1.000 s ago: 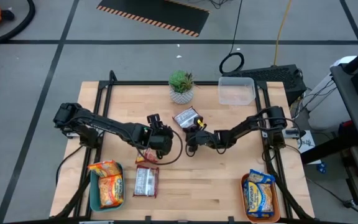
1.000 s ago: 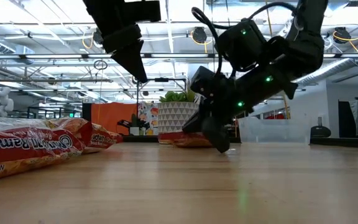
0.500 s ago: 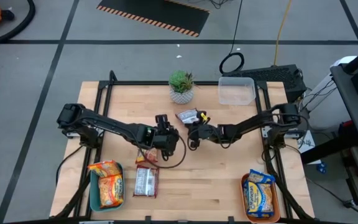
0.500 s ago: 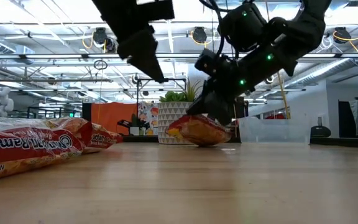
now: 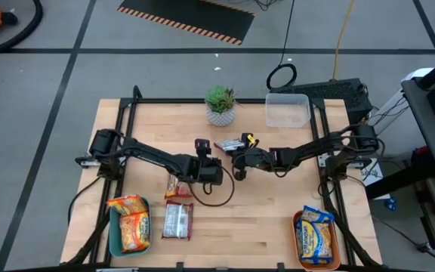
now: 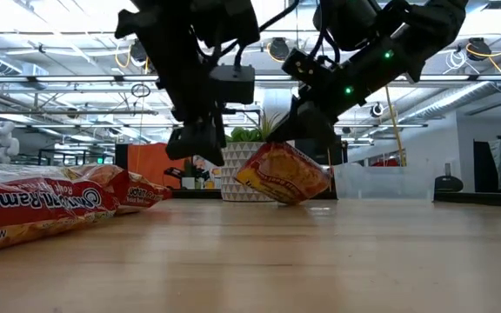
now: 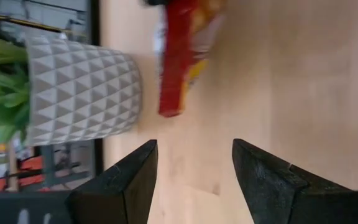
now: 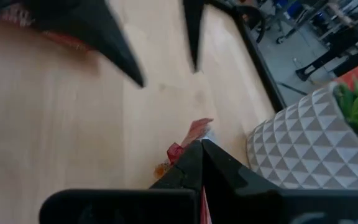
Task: Sort Maruchan noodles
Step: Put the top red noodle pack into the transparent bin
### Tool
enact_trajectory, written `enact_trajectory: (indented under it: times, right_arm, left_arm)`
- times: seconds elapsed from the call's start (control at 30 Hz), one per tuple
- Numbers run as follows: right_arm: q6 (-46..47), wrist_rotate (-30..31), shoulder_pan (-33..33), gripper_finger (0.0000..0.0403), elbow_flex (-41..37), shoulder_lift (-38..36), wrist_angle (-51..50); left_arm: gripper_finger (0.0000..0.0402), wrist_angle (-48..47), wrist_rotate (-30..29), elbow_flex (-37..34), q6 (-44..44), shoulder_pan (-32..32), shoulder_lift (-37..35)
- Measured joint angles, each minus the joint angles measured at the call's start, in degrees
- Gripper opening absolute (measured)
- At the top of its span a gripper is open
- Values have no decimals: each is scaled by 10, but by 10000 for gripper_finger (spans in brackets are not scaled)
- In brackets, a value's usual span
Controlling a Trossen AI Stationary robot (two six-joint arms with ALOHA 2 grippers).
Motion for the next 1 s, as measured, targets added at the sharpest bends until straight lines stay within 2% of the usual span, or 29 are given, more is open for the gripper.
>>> enact_trajectory:
  times: [0.13, 0.3, 0.5, 0.63, 0.8, 0.9, 1.0]
  right_arm:
    - [2, 0, 0, 0, 0, -3, -14]
    - [5, 0, 0, 0, 0, -3, -19]
    - [6, 0, 0, 0, 0, -3, -23]
    - [4, -1, -2, 0, 0, -3, -27]
    - [4, -17, -8, 0, 0, -3, -27]
    - [5, -31, -12, 0, 0, -3, -27]
    - [6, -31, -14, 0, 0, -3, -27]
  left_arm:
    - [214, 33, 5, 0, 15, 7, 1]
    - [214, 92, 76, -3, 32, 20, 1]
    - [214, 172, 86, -61, 68, 37, 0]
    - [214, 322, 98, -131, 144, 40, -1]
    - [214, 565, 118, -230, 233, 46, -1]
    - [214, 649, 108, -265, 269, 46, -1]
    - [214, 676, 103, -275, 294, 47, -1]
